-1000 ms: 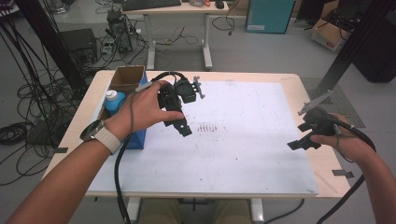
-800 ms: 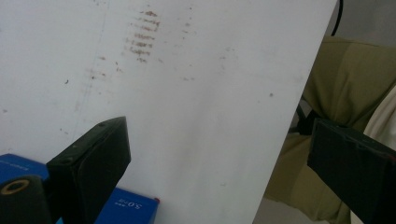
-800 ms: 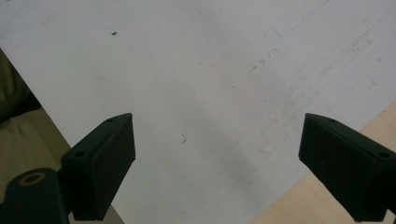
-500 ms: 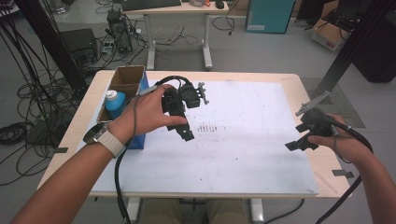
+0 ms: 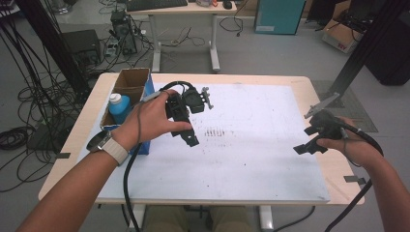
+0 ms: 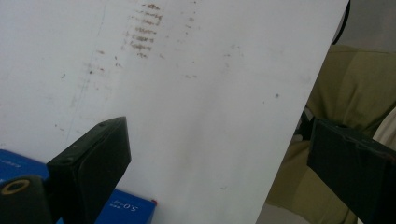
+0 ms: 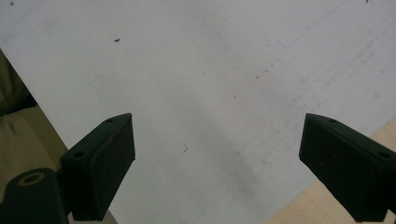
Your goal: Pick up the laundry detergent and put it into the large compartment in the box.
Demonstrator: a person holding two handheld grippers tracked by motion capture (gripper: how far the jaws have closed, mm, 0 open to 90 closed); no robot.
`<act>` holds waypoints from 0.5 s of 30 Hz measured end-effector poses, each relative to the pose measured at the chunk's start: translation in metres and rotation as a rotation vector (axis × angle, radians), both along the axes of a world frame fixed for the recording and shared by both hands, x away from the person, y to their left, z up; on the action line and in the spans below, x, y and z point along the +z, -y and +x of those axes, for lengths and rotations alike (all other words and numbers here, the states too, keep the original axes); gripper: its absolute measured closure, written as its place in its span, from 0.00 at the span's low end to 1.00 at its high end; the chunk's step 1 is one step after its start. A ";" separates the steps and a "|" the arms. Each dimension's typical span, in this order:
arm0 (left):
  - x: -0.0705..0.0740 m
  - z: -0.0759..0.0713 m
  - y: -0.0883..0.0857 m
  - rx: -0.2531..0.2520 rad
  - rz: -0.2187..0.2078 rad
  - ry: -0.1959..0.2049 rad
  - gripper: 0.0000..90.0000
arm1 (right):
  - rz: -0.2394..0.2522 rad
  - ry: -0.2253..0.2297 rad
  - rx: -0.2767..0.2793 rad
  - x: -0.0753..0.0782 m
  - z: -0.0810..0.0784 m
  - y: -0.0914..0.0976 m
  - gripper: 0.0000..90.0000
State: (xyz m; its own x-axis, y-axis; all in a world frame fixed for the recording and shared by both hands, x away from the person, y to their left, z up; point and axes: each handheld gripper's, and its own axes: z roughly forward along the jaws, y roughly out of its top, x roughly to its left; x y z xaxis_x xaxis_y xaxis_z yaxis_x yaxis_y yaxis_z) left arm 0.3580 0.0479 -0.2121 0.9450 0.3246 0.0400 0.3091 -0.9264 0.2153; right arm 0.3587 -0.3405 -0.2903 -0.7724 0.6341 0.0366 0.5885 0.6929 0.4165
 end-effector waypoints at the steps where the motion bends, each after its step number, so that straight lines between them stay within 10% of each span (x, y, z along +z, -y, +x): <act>1: 0.000 0.001 0.000 0.002 0.001 -0.002 0.07 | -0.002 0.000 0.002 0.000 0.000 0.000 0.12; 15: 0.000 0.002 0.000 0.011 0.000 -0.001 0.07 | 0.000 0.000 -0.009 -0.001 -0.003 0.004 0.12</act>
